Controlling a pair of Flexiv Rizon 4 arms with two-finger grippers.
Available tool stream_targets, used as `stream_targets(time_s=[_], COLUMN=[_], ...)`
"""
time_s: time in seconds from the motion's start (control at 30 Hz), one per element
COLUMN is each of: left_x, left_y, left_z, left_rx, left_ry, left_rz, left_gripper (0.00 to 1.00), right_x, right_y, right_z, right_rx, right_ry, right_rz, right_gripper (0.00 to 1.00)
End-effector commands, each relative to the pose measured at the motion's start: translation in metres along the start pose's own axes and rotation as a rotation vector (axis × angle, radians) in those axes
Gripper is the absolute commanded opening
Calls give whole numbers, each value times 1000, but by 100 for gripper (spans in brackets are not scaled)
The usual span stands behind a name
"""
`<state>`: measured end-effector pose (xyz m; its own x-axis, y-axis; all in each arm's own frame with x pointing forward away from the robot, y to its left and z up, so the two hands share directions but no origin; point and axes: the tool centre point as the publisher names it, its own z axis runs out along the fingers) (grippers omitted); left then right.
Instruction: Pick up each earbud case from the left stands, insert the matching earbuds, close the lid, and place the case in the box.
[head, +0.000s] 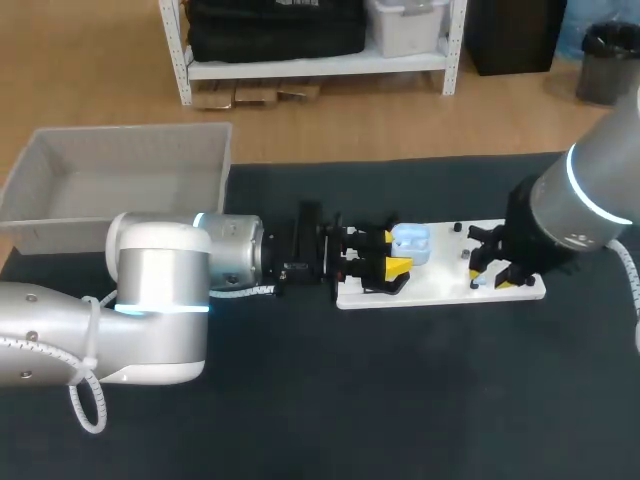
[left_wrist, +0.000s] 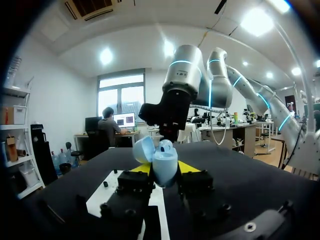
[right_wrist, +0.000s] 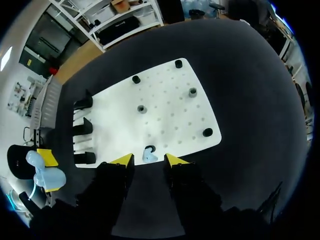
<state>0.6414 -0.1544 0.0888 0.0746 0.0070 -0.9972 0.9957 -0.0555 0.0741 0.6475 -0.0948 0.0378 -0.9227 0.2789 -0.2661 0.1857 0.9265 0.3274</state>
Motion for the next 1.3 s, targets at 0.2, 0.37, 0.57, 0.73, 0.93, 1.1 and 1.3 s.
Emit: stream_targets(time_s=[0.2, 0.37, 0.57, 0.73, 0.93, 1.1, 1.3], left_x=[0, 0, 0, 0, 0, 0, 0], left_y=[0, 0, 0, 0, 0, 0, 0], left_z=[1, 1, 1, 1, 1, 1, 1], left_rx=[-4, -4, -4, -4, -4, -4, -4], left_ry=[1, 1, 1, 1, 1, 1, 1], left_rz=[2, 2, 2, 2, 2, 2, 2], left_gripper=[0, 0, 0, 0, 0, 0, 0], right_x=[-1, -1, 0, 0, -1, -1, -2], right_y=[-4, -4, -1, 0, 0, 1, 3], right_z=[8, 9, 9, 9, 11, 11, 5], right_rx=[14, 13, 10, 14, 21, 27, 32], right_ry=[5, 8, 12, 14, 16, 17, 10], right_rz=[12, 16, 10, 7, 8, 7, 3], right_gripper=[33, 30, 28, 24, 16, 0, 0])
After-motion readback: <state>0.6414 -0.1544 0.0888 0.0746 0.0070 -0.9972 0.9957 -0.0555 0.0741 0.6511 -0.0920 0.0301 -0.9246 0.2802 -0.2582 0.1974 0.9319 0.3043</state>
